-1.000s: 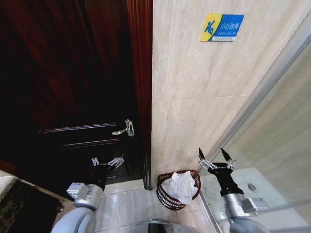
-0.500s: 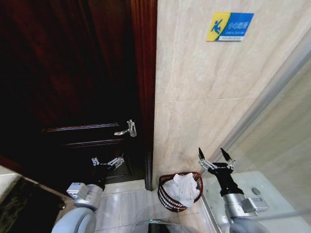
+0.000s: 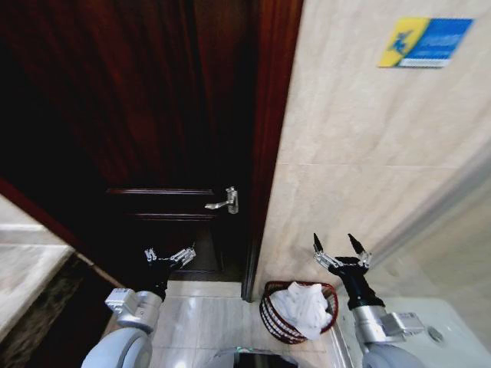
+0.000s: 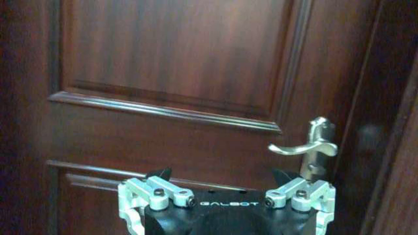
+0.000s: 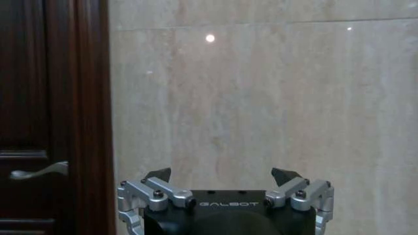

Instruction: Discard the used towel into the hamper.

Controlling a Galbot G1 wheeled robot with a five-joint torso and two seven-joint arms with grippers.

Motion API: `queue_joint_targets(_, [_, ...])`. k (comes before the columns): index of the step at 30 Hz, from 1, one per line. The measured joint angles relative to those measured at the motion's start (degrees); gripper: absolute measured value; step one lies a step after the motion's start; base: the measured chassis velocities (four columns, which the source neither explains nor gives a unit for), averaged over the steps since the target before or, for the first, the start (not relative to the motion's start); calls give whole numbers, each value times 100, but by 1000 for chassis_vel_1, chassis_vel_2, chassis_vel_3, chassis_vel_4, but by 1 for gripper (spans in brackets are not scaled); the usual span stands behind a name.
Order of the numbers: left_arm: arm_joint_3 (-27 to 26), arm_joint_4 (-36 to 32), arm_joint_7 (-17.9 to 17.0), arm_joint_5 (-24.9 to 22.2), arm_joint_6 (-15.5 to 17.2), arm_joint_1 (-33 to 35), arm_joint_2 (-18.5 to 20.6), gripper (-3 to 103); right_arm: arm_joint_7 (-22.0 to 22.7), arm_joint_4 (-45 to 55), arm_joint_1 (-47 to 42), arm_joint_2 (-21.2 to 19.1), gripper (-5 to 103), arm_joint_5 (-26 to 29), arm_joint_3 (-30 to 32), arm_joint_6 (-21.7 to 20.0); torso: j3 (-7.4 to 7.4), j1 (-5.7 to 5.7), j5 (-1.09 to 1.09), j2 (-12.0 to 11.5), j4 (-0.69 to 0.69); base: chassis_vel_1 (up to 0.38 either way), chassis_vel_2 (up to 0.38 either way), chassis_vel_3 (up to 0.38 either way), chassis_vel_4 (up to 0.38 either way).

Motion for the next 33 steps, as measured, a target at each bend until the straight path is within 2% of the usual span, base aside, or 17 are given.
queue_joint_targets(13, [0,0,0,0,0,0,0,100,0,0,0,0,100,0,1,0,1,2,0,-1,-3,30,-15,-7,24])
queue_joint_targets(25, [0,0,0,0,0,1,0,100,1,0,-2,0,100,0,2,0,-3,-7,-2,4,-3,166,-160,-167,163])
queue_joint_targets(33, [0,0,0,0,0,-1,0,100,1,0,0,0,100,0,1,0,1,3,1,0,-2,33,-27,-34,22])
